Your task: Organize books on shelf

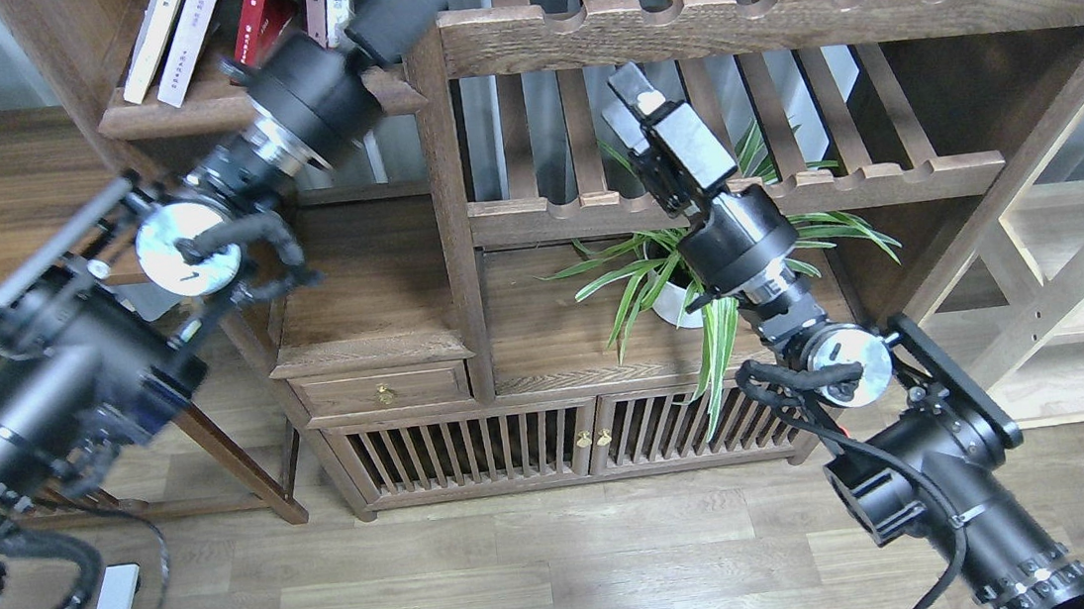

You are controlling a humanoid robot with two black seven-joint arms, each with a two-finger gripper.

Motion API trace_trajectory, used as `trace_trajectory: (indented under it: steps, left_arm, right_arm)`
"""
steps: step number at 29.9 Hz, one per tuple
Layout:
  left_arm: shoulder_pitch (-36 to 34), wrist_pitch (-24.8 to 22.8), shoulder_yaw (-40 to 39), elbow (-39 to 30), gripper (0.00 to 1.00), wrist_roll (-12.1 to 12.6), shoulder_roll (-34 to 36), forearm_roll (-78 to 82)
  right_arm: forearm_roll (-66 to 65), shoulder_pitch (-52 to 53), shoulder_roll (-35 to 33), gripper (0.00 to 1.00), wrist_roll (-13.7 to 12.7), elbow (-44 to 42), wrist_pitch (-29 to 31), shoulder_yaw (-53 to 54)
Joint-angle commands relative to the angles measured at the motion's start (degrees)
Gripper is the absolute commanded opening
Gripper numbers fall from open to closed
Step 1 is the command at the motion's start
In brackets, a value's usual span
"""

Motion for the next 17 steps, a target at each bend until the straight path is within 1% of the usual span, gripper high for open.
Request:
trace_trajectory:
  steps: [1, 7, 14, 17]
  left_arm:
    - [1.4, 0.0, 0.4, -0.4, 0.99, 1.1, -2.6, 0.8]
    - [2.3, 0.0, 0.8, 1.1, 0.99, 1.1, -5.9, 1.2]
    - [4.9, 0.0, 0.9, 0.3, 0.99, 1.1, -5.4, 2.0]
    - [4.8, 0.0, 0.7, 0.2, 0.99, 1.1, -5.4, 2.0]
  right_arm:
    - [-0.6, 0.1, 0.3, 0.85, 0.0, 0.2, 0.0, 0.0]
    - [-1.0, 1.1, 0.8, 0.85, 0.0, 0.3, 0.0, 0.0]
    - [-1.0, 1.3, 0.9, 0.85, 0.1, 0.3, 0.0, 0.0]
    - [-1.0, 1.3, 1.0, 0.85, 0.1, 0.3, 0.0, 0.0]
